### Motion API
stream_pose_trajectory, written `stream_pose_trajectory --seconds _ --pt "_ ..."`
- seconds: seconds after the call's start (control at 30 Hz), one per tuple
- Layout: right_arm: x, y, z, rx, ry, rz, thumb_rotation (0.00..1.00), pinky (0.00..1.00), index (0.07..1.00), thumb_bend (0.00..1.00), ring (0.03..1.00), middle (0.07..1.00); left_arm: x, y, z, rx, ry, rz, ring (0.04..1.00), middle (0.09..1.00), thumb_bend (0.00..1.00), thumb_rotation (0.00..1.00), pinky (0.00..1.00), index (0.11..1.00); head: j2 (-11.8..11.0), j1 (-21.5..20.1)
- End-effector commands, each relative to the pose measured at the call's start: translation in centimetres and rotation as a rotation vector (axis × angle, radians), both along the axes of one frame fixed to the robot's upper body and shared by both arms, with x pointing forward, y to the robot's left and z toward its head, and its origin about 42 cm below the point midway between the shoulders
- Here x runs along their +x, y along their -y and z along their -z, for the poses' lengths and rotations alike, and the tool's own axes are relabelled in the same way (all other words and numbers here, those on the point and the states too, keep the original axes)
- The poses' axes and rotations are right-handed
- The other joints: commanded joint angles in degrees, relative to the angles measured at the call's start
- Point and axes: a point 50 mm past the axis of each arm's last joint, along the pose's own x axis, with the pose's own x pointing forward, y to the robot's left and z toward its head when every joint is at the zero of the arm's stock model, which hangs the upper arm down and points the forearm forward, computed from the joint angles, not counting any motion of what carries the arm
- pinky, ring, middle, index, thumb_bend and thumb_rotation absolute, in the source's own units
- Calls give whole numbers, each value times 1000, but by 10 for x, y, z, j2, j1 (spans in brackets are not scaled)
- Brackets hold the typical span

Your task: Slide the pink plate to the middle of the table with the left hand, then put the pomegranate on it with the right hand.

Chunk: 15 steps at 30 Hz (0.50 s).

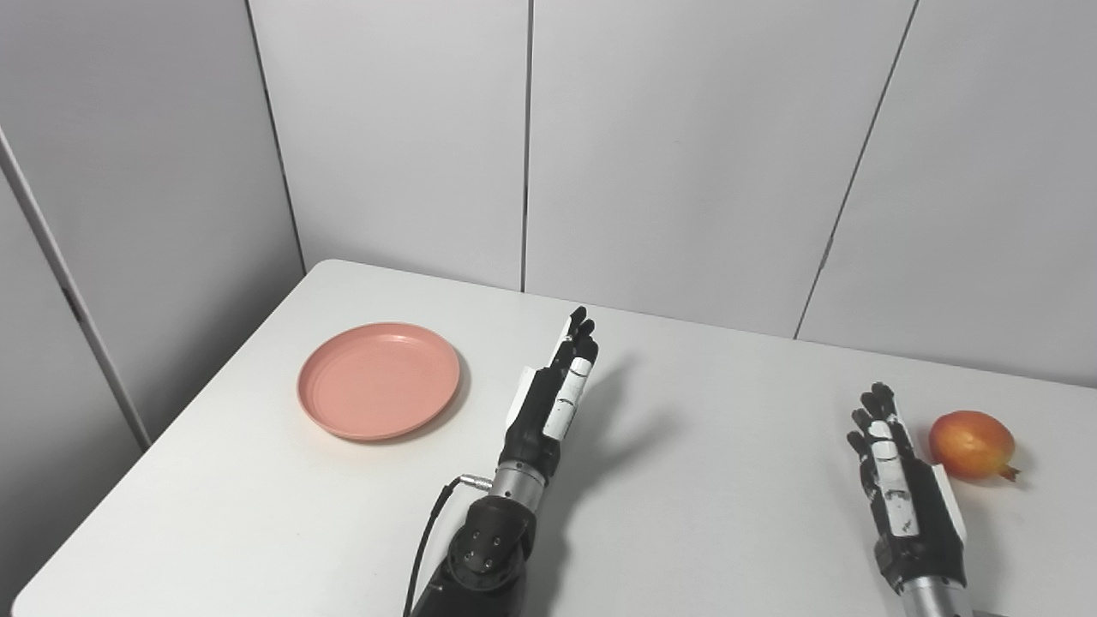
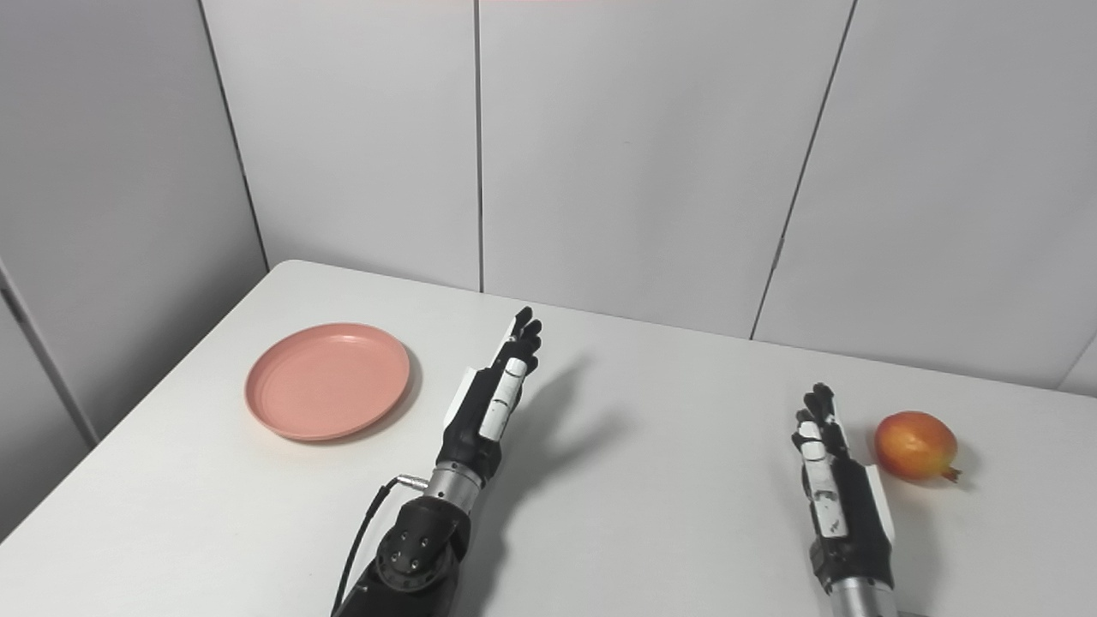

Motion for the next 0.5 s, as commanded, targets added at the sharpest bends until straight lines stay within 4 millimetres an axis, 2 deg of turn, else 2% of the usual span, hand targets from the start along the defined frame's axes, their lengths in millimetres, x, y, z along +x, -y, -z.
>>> stream_pose_trajectory --seconds 0.0,0.2,0.47 --pt "-5 -1 5 6 30 13 926 1000 1000 451 1000 1000 4 -10 -14 -1 60 -39 997 997 615 1000 1000 998 0 -1" --pt "-7 1 6 6 29 20 904 1000 1000 478 998 1000 8 -25 -31 -7 105 -104 951 957 633 1000 955 958 2 2" --pt "-5 1 6 -2 39 20 921 1000 1000 427 999 1000 19 -56 -55 -10 120 -160 898 910 646 1000 871 910 -1 4"
